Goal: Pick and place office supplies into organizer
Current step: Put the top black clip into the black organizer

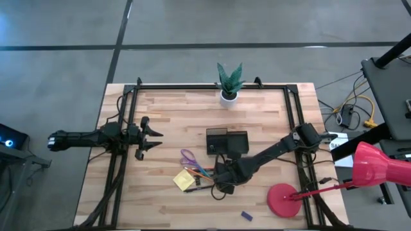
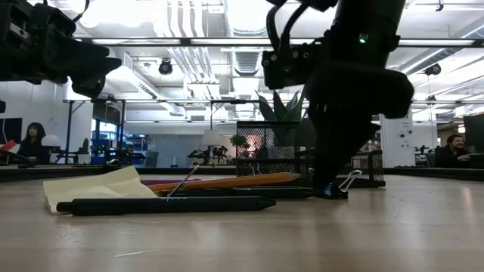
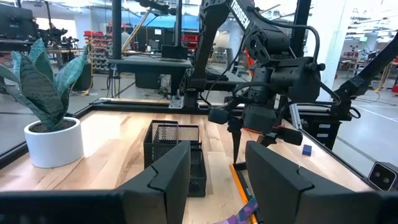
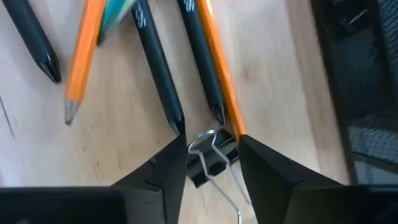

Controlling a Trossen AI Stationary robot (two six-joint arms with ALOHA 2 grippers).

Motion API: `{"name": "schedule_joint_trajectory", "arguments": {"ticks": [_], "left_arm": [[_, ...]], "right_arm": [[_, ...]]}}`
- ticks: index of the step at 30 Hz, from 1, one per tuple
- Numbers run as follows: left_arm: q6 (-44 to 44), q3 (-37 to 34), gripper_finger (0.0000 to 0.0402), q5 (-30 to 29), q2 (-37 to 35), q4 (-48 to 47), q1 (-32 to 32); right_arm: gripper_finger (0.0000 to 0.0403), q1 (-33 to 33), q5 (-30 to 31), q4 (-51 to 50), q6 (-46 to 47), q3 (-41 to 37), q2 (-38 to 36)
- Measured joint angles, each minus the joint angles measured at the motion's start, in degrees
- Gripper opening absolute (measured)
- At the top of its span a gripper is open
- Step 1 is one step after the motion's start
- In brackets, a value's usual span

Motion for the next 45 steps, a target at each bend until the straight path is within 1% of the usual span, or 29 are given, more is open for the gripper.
{"name": "schedule_joint_trajectory", "arguments": {"ticks": [17,25,34,45], "left_arm": [[0.0,0.0,0.0141,0.0,0.0,0.0,0.0],[0.0,0.0,0.0141,0.0,0.0,0.0,0.0],[0.0,0.0,0.0141,0.0,0.0,0.0,0.0],[0.0,0.0,0.0141,0.0,0.1,0.0,0.0]], "right_arm": [[0.005,0.0,-0.2,0.1,0.0,-0.7,0.0],[0.0014,-0.1,-2.6,-1.0,0.2,-0.4,-0.3],[0.0007,-0.6,-3.8,-3.3,2.4,-0.6,-2.6],[0.0007,-3.9,2.2,-3.6,2.6,1.4,-7.9]]}}
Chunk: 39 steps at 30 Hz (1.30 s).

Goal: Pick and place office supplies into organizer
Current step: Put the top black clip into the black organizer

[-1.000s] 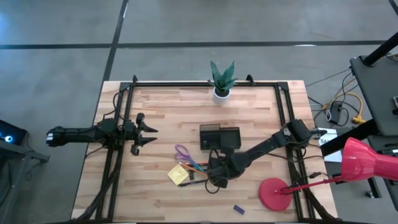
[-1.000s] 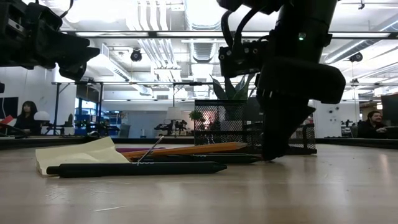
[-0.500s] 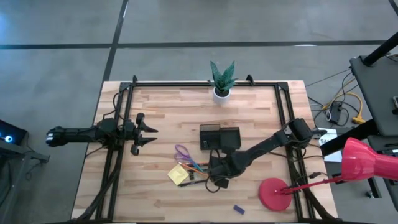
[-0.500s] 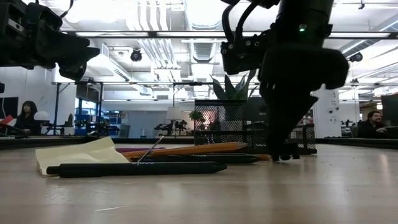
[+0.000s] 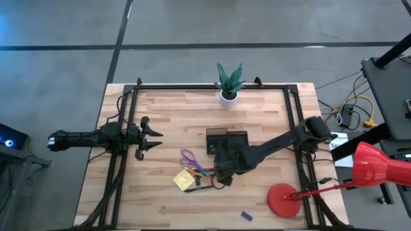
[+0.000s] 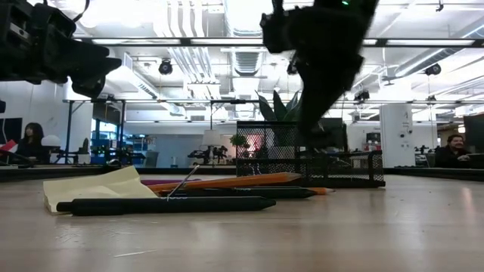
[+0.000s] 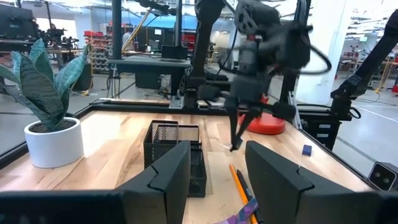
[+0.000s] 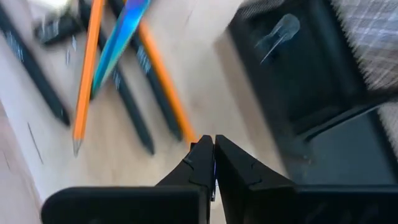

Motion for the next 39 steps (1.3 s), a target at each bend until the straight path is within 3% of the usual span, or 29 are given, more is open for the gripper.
{"name": "schedule_joint_trajectory", "arguments": {"ticks": [7,17,39], "left_arm": [[0.0,0.0,0.0141,0.0,0.0,0.0,0.0],[0.0,0.0,0.0141,0.0,-0.1,0.0,0.0],[0.0,0.0,0.0141,0.0,-0.1,0.0,0.0]], "right_arm": [[0.0008,-3.9,3.7,1.9,-1.5,2.1,-0.9],[0.0008,-10.2,0.6,5.4,-2.6,2.5,-0.8],[0.0013,-12.5,-1.2,5.2,-1.9,2.4,3.6]]}}
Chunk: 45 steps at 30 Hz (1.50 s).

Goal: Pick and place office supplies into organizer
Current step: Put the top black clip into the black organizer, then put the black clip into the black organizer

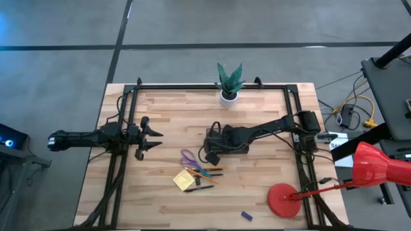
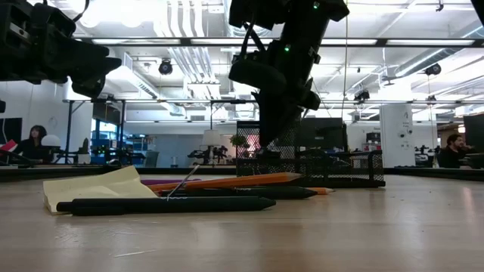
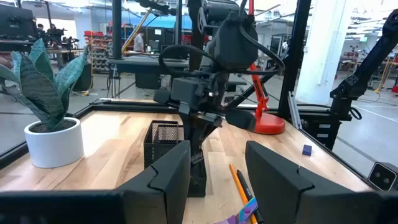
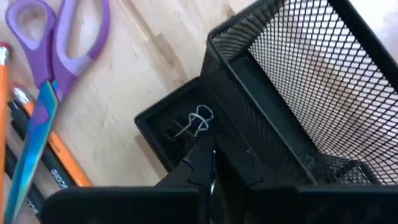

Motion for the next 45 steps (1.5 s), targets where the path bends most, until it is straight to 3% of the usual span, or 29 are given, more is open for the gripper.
{"name": "schedule_joint_trajectory", "arguments": {"ticks": [11,18,27,36,41,45], "left_arm": [[0.0,0.0,0.0141,0.0,0.1,0.0,0.0],[0.0,0.0,0.0141,0.0,0.1,0.0,0.0],[0.0,0.0,0.0141,0.0,0.1,0.0,0.0],[0.0,0.0,0.0141,0.0,0.1,0.0,0.0],[0.0,0.0,0.0141,0.0,0.2,0.0,0.0],[0.0,0.0,0.0141,0.0,0.2,0.0,0.0]], "right_arm": [[0.0121,1.1,-3.5,-0.1,-2.3,2.4,-0.2],[0.0173,6.4,-6.3,-0.1,-17.2,6.1,-0.5],[0.0193,13.2,-6.6,2.7,-26.0,6.0,0.5],[0.0198,15.8,-6.3,8.9,-61.8,6.4,5.5],[0.0198,14.3,-4.9,10.9,-66.4,9.0,9.3],[0.0196,13.7,-7.8,11.9,-66.7,11.9,12.6]]}}
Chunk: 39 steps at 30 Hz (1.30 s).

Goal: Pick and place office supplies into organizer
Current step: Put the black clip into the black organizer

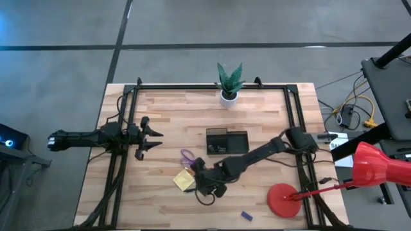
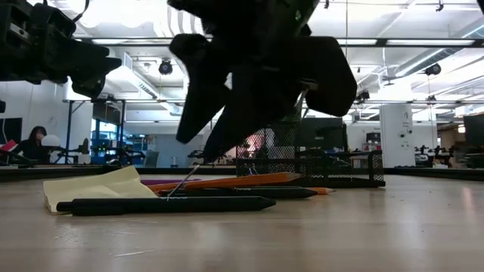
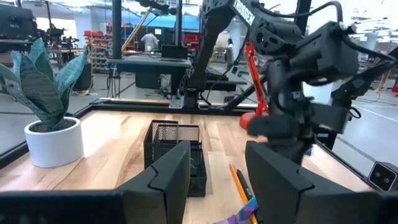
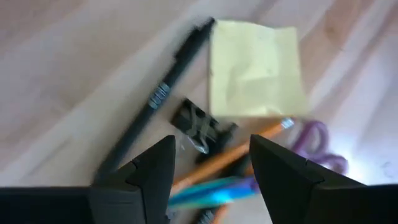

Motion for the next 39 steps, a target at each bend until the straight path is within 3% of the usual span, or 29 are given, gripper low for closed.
{"name": "schedule_joint_trajectory", "arguments": {"ticks": [11,27,39], "left_arm": [[0.0,0.0,0.0141,0.0,0.1,0.0,0.0],[0.0,0.0,0.0141,0.0,0.0,0.0,0.0],[0.0,0.0,0.0141,0.0,0.0,0.0,0.0]], "right_arm": [[0.0169,0.0,0.3,-0.4,-3.0,0.7,1.9],[0.0065,0.0,2.2,1.1,-7.7,0.7,3.4],[0.0021,0.0,3.5,1.2,-7.5,1.0,3.4]]}}
